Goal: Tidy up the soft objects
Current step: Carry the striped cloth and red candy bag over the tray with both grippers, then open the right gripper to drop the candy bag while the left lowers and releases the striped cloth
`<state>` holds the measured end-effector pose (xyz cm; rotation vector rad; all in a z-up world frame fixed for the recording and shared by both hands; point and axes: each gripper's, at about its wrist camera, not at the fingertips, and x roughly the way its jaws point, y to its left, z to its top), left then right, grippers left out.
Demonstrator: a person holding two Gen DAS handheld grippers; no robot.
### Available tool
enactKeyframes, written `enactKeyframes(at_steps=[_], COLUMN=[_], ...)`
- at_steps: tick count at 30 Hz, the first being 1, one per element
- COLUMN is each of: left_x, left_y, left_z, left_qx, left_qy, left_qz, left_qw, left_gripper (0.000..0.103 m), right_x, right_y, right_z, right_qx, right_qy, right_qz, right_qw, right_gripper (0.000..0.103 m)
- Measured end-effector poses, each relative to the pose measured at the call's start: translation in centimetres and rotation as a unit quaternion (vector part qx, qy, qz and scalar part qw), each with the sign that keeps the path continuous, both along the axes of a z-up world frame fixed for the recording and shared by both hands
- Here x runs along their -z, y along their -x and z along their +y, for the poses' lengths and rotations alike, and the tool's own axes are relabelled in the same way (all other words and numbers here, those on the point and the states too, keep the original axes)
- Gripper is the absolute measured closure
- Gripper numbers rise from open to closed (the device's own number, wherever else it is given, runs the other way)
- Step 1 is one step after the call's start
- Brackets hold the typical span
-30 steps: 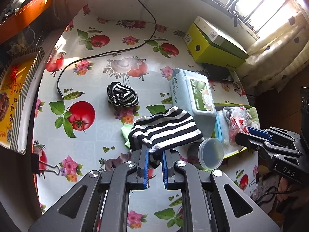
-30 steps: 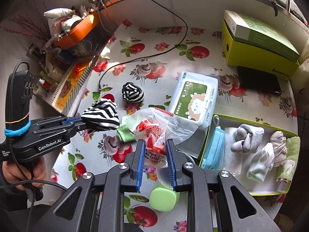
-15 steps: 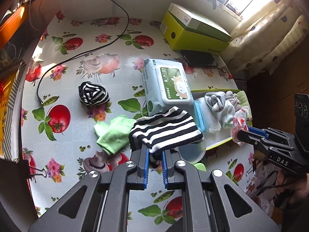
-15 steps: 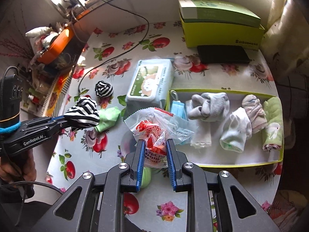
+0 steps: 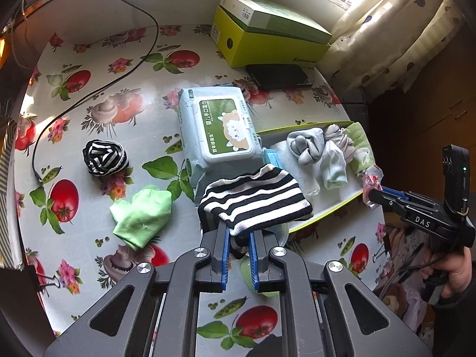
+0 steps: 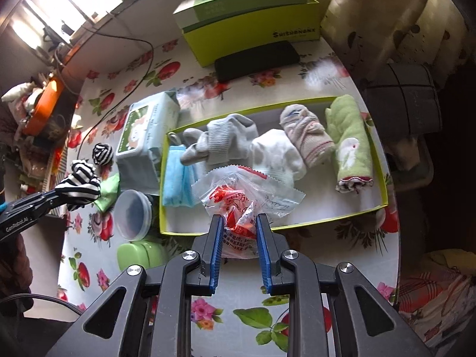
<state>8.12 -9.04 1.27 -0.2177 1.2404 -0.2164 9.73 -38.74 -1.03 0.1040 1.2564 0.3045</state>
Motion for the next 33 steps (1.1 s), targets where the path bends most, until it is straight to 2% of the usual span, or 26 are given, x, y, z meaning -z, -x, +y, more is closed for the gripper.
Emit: enactKeyframes(at_steps=[10, 21, 28, 33], left_x=[0.4, 0.4, 0.7, 1.3], left_y=[-1.1, -2.2, -3.1, -3.8], left_z=[-1.8, -3.4, -5.5, -7.3], left_qx=[0.024, 0.043, 0.069, 0.094], left_qy=[-0.007, -0.014, -0.015, -0.015], left_qz=[0.009, 0.011, 0.015, 0.019], left_qw=[0.9997, 0.9989, 0.9974, 0.9953], left_gripper=[0.091, 0.091, 0.091, 0.091], right_x=[2.0, 6.7, 6.1, 4.6], right_y=[-2.7, -5.2, -4.5, -3.2], right_z=[-2.3, -4.0, -4.2, -4.5], right_qx=[0.021, 0.03, 0.027, 0.033], right_qy=[0.015, 0.035, 0.023, 0.007], right_qz=[0.005, 0.043, 0.037, 0.024], right_qw=[1.0, 0.998, 0.999, 0.999], right_gripper=[0.082, 0.079, 0.06, 0.06])
